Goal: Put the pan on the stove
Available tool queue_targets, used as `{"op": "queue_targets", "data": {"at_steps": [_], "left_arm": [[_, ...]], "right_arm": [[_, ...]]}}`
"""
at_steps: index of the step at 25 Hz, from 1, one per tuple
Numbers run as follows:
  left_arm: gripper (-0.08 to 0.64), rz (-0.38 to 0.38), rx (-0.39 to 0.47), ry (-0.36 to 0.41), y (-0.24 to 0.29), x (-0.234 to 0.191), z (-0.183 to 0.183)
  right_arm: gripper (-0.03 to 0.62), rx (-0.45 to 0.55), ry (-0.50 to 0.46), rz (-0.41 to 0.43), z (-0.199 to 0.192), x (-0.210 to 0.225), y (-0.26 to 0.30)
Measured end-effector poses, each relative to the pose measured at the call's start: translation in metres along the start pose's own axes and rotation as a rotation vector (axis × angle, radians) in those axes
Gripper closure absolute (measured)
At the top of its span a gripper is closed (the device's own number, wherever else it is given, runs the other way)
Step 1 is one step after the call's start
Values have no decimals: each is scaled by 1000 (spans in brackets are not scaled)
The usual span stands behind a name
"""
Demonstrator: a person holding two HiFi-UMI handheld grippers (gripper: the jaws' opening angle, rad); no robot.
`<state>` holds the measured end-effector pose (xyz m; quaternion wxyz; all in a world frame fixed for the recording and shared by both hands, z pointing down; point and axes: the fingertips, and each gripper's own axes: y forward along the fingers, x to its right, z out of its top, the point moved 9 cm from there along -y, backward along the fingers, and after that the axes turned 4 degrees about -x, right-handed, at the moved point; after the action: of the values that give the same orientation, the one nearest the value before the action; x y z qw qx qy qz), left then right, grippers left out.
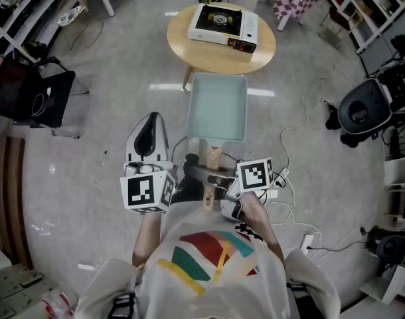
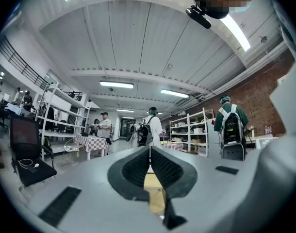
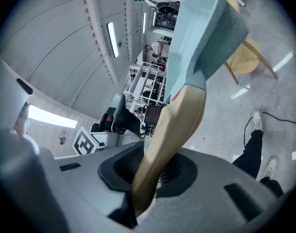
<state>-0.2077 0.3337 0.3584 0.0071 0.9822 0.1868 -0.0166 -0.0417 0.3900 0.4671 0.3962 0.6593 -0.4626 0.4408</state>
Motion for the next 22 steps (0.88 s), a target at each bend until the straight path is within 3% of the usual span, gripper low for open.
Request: {"op": "queue_targets", "data": {"at_steps": [9, 17, 22], "left_arm": [[554, -31, -16, -16, 49, -6, -10], [554, -55, -13, -10, 119, -12, -10], [554, -76, -12, -3, 174, -18, 0]], "right_arm": [[543, 33, 20, -12, 37, 15, -7], [546, 70, -36, -32, 100, 36, -16], [546, 76, -17, -57, 149, 45, -16]]}}
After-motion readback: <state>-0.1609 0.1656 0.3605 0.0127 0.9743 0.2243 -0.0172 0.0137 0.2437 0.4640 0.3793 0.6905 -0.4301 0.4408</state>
